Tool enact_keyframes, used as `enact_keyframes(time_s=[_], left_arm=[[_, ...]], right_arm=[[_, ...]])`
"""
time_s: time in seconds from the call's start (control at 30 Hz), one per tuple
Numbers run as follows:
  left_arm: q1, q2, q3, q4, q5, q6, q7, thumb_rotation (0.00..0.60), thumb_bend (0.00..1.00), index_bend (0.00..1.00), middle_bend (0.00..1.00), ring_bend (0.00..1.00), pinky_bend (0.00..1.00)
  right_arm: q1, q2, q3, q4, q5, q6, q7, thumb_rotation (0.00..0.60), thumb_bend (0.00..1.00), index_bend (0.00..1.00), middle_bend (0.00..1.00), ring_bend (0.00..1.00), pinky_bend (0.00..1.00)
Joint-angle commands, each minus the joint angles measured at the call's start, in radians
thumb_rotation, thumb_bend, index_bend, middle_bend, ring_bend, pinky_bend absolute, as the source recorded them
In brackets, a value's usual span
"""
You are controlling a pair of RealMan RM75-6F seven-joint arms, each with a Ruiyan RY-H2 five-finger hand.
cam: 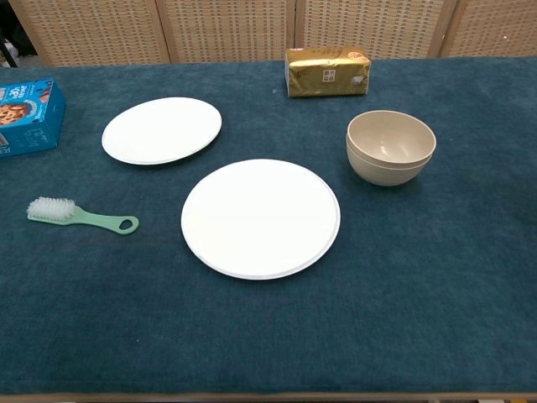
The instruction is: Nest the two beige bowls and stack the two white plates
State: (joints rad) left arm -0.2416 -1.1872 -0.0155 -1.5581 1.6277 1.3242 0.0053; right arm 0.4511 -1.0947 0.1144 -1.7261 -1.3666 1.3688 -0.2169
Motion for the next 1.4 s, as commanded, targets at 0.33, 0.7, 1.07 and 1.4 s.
enact_keyframes(time_s=[0.33,0.7,1.07,1.4], left_arm=[[-0.111,-0.094,0.027,-0.118,0.029,-0.168,0.139,0.6,0.02,0.23,0.0,0.0,0.0],[-0.19,-0.339,0.0,-0.006,0.047,-0.211,0.247,0.6,0.03,0.31,0.0,0.0,0.0],[-0.244,-0.51,-0.038,0.089,-0.034,-0.27,0.344,0.6,0.07,0.34,0.0,0.0,0.0],[-0.289,-0.607,-0.065,0.175,-0.07,-0.281,0.339,0.6,0.19,0.47,0.0,0.0,0.0]], right_arm=[[-0.253,-0.053,-0.049,0.263,-0.011,0.201,0.334,0.6,0.0,0.0,0.0,0.0,0.0],[-0.343,-0.064,-0.06,0.257,-0.063,0.277,0.409,0.6,0.0,0.0,0.0,0.0,0.0],[-0.354,-0.056,-0.03,0.278,-0.049,0.236,0.483,0.6,0.0,0.0,0.0,0.0,0.0],[-0.362,-0.05,-0.009,0.276,-0.056,0.226,0.504,0.6,0.0,0.0,0.0,0.0,0.0]])
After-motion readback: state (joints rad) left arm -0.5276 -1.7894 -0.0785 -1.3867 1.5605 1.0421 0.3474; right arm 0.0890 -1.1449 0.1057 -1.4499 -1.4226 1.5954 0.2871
